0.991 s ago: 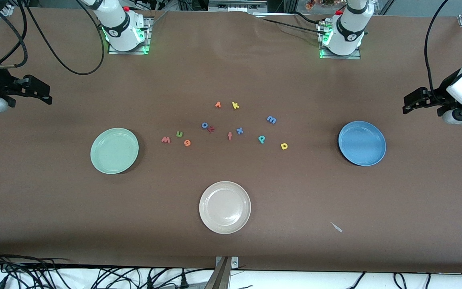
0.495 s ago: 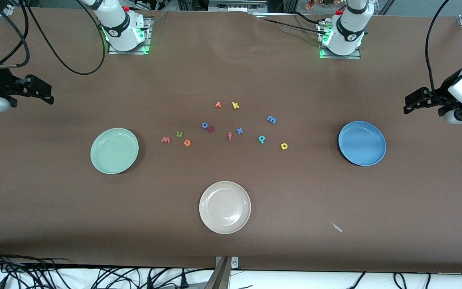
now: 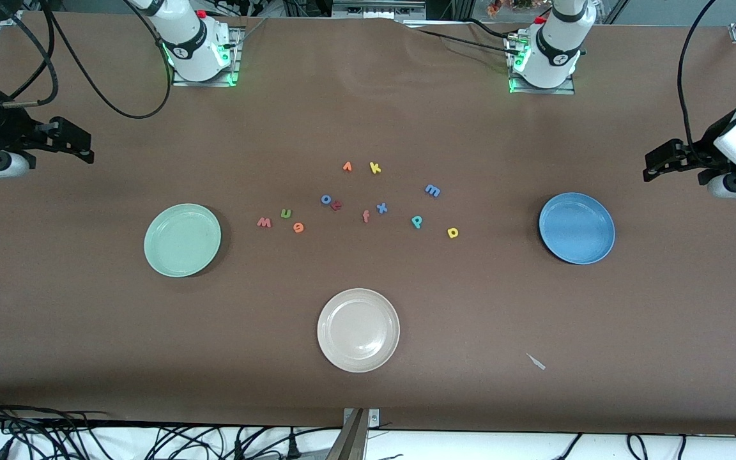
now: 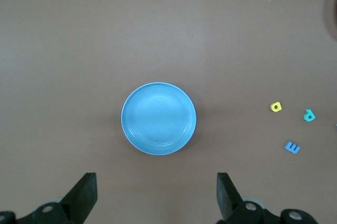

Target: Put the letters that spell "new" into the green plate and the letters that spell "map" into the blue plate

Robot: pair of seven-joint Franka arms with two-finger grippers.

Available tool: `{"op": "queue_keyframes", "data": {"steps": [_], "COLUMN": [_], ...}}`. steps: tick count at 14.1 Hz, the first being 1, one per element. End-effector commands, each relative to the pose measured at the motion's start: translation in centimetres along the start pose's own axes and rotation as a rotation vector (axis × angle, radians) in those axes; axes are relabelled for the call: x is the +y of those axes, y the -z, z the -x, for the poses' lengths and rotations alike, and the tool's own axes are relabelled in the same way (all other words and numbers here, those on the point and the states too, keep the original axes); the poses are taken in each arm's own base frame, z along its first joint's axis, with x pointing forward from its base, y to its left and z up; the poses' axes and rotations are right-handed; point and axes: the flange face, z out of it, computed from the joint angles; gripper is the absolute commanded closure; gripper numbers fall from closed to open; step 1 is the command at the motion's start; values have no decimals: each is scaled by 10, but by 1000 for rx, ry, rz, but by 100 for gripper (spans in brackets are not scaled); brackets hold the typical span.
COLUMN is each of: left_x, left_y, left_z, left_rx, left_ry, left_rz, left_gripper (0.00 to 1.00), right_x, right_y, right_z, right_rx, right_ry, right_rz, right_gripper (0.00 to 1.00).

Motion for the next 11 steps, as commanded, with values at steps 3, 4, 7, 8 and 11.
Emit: {"op": "queue_keyframes", "data": {"steps": [3,4,7,8,11], "left_x": [-2,-2,-2,-2,-2], "left_y": [3,2,1,2,1], "left_z": [5,5,5,5,5], "left_rx": [-2,-3,-6,-5,-5], "left_ry": [5,5,5,5,5], "left_rz": [-31,-31,-30,-31,-30], "left_gripper": [0,0,0,0,0], "right_x": [-9,-9,-9,-9,-8], "right_y": [3,2,2,2,1], "right_z": [5,5,5,5,5], "right_rx": [-10,-11,-11,-13,-16], "right_ry": [4,6,6,6,3], "right_rz": [-9,-9,-9,-9,-9], "right_gripper": [0,0,0,0,0]}}
